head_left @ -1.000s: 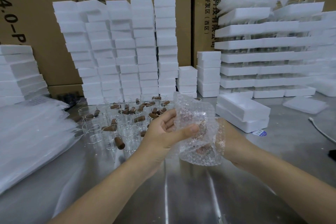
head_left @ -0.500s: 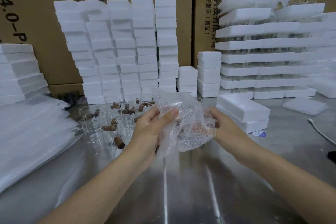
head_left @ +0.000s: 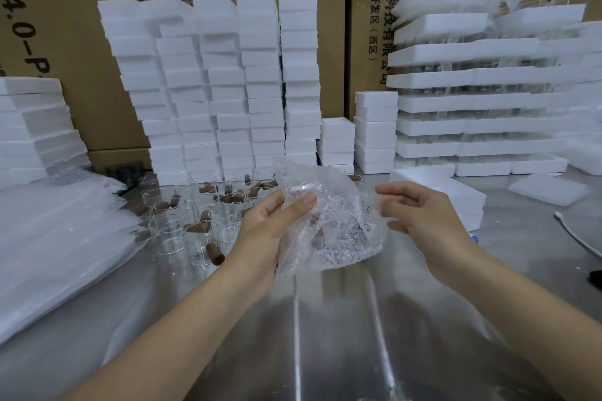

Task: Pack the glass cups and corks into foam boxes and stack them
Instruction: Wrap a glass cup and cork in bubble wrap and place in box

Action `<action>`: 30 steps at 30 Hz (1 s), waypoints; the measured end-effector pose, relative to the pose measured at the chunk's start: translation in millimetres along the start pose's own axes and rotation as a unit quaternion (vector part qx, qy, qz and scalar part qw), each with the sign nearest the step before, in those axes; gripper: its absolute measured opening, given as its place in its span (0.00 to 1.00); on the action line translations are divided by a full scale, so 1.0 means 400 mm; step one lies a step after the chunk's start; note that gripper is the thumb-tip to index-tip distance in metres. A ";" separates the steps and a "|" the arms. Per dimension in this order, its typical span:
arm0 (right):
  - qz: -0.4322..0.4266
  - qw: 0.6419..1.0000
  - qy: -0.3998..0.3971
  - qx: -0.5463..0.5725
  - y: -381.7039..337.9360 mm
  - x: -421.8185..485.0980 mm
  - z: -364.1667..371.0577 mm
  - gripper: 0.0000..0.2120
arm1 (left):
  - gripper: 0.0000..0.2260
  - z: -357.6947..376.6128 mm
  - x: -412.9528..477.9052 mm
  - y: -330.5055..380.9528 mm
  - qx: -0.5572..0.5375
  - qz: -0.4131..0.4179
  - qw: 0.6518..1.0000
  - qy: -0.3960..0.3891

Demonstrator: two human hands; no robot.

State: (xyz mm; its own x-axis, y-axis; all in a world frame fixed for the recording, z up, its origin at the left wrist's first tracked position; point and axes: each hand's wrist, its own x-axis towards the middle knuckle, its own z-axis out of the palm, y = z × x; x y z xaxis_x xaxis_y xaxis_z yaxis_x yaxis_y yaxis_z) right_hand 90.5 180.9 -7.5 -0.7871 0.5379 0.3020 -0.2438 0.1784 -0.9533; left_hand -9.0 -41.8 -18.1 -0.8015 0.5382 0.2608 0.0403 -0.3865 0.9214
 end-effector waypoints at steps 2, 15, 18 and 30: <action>0.011 1.000 -0.001 -0.006 -0.006 -0.001 0.001 0.13 | 0.26 -0.001 0.000 0.000 -0.014 -0.014 1.000 -0.003; 0.107 0.984 -0.140 0.018 -0.002 -0.008 0.010 0.09 | 0.31 0.000 0.000 0.007 -0.042 -0.043 0.998 -0.020; 0.118 0.988 -0.076 0.066 -0.018 0.001 -0.006 0.08 | 0.29 0.000 -0.001 0.015 -0.028 -0.041 0.999 -0.020; -0.161 0.983 -0.011 -0.094 -0.014 -0.017 -0.002 0.11 | 0.20 0.006 -0.003 0.036 -0.015 -0.014 1.000 -0.007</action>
State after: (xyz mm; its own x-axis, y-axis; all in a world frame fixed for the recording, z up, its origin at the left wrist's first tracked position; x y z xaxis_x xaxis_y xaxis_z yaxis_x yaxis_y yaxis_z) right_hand 97.7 177.0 -4.3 -0.6987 0.4121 0.5848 -0.3745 0.4858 -0.7898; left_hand -5.9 -46.4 -4.4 -0.7939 0.5593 0.2387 0.0000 -0.3924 0.9198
